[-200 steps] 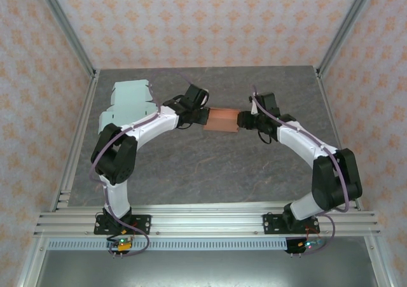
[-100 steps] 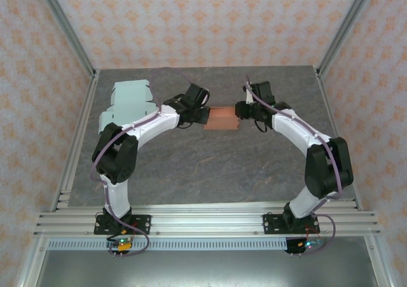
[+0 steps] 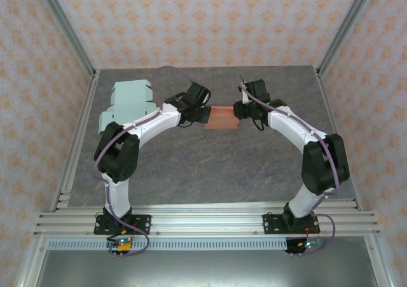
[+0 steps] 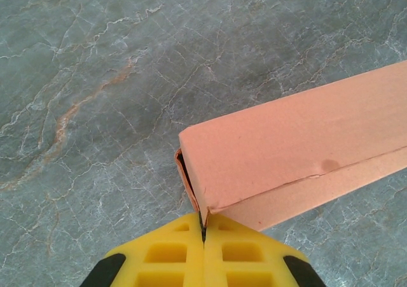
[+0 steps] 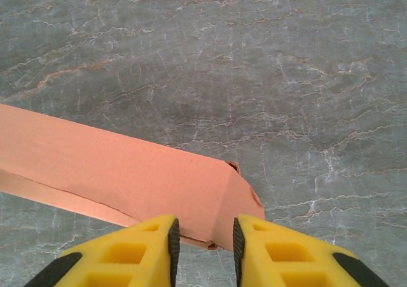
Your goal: Fold the paper box
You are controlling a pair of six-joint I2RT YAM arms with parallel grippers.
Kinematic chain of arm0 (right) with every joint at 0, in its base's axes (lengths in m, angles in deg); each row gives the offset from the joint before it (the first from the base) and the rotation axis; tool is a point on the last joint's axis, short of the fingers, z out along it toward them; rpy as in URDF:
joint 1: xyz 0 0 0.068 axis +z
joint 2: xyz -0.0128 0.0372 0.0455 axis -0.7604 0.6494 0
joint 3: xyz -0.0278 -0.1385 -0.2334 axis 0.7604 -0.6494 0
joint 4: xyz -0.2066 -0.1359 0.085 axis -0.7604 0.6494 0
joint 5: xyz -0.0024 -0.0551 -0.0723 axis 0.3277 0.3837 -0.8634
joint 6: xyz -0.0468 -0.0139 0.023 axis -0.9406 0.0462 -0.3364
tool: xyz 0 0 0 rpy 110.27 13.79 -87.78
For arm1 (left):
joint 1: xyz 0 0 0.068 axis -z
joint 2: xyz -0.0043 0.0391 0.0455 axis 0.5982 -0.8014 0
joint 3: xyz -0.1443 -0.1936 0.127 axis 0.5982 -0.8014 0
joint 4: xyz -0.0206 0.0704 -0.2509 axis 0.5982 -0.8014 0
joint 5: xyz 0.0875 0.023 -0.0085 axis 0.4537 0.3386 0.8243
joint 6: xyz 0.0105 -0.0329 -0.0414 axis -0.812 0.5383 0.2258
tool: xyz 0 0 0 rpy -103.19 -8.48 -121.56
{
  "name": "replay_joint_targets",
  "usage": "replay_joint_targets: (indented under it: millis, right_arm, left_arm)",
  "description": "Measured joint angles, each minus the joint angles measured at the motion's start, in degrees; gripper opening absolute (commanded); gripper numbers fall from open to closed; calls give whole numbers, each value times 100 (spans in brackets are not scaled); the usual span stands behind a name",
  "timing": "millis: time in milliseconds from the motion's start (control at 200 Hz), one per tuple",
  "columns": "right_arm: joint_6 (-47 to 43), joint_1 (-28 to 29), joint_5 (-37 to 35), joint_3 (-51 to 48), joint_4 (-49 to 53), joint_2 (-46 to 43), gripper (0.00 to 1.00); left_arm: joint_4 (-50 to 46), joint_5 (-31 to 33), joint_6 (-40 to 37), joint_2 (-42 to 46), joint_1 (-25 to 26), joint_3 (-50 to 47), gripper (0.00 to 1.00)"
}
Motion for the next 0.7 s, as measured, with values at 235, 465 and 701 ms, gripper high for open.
replay_joint_targets:
  millis: [235, 465, 701]
  right_arm:
    - [-232, -42, -52, -105, -15, -72, 44]
    - [-498, -286, 308, -538, -166, -400, 43]
    - [-688, -328, 387, -520, -417, -306, 39]
  left_arm:
    - [-63, 0, -2, -39, 0, 70, 5]
    - [-142, 0, -2, -48, -2, 116, 5]
    - [-173, -7, -4, -57, -2, 136, 5]
